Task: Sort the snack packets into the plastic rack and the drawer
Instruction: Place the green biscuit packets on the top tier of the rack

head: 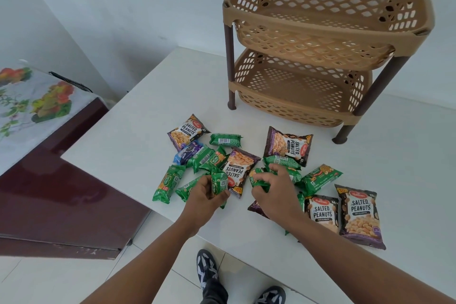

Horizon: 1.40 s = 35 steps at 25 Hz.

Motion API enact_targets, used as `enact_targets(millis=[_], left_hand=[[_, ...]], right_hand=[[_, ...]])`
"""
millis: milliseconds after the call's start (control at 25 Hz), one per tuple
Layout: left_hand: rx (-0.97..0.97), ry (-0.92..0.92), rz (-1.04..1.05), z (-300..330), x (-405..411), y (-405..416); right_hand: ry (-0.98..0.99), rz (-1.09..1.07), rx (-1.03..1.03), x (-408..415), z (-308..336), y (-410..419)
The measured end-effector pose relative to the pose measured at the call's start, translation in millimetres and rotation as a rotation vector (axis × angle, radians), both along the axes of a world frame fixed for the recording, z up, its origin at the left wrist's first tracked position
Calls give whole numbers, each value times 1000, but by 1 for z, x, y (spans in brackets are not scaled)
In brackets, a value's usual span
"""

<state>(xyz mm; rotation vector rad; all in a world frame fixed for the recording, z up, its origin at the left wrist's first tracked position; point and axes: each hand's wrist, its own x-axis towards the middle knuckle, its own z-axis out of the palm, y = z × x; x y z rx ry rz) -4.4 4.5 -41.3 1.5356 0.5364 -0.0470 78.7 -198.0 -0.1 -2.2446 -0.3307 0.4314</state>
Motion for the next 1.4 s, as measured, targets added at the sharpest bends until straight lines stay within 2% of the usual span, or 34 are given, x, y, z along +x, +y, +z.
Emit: enact_targets(millis=[240,400,560,760,960,1120,1400], left_hand=[[47,-62,-15,30,11,-7],[107,-181,-78,82,41,-8],[323,-322,-119,152,76,-7],[591,-546,-145,236,139,9],[765,-662,-260,280,211,34],[869,-707,-359,300,273,55],[1248,-676,-554,308,374,69]], right_hand=[[-154,-116,205,-1,23,-6],[-4,-190,467,15,65,-12],[66,-220,691,49,119,-15],[-43,-186,917,92,192,-21],[-317,-277,783,135,241,-16],[-419,-357,633,177,262,-5],[-484,-387,131,244,262,0]])
